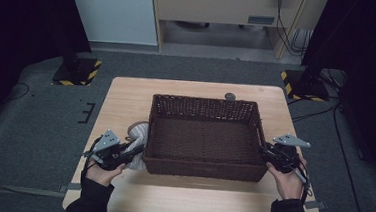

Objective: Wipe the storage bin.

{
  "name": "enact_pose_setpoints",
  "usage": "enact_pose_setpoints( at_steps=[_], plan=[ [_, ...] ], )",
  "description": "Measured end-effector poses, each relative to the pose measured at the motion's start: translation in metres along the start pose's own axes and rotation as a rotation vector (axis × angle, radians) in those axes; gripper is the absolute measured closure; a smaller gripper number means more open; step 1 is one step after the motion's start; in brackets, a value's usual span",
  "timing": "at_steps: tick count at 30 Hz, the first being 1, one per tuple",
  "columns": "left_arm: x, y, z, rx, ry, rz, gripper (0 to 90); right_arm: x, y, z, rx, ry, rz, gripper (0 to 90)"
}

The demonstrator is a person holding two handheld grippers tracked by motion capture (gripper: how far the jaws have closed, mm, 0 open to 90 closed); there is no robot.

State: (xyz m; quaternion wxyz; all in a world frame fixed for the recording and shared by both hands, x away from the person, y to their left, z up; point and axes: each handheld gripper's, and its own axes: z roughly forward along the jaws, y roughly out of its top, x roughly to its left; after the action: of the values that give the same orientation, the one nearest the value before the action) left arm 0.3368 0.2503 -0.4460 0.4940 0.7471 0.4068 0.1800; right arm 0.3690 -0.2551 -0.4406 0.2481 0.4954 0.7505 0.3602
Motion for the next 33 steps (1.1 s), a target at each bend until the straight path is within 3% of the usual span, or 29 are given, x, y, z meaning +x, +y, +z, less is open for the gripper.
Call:
enact_pose_setpoints(
  at_steps=[5, 9, 14, 20, 25, 31, 33],
  plan=[
    [-0.001, -0.009, -0.003, 0.017, 0.001, 0.008, 69.4, -0.001, -0.003, -0.001, -0.008, 0.01, 0.001, 64.5],
    [-0.003, -0.022, 0.001, 0.078, -0.005, 0.008, 69.5, 0.0, -0.006, -0.002, -0.004, 0.007, -0.007, 61.8],
    [-0.007, -0.035, 0.016, 0.154, 0.012, 0.04, 69.3, 0.001, -0.006, -0.002, 0.005, 0.014, -0.019, 65.6],
    [-0.004, -0.041, 0.019, 0.17, 0.009, 0.028, 69.2, 0.002, -0.007, -0.002, 0.009, 0.01, -0.016, 67.2],
    [-0.002, -0.032, 0.006, 0.111, -0.004, -0.004, 69.1, 0.002, -0.008, -0.003, 0.013, 0.014, -0.015, 67.5],
    [-0.008, -0.015, -0.021, -0.001, -0.026, -0.008, 69.0, 0.003, -0.008, -0.004, 0.015, 0.012, -0.029, 67.5],
    [-0.01, -0.011, -0.028, -0.017, -0.036, -0.001, 69.0, 0.003, -0.009, -0.004, 0.017, 0.012, -0.029, 67.1]
  ],
)
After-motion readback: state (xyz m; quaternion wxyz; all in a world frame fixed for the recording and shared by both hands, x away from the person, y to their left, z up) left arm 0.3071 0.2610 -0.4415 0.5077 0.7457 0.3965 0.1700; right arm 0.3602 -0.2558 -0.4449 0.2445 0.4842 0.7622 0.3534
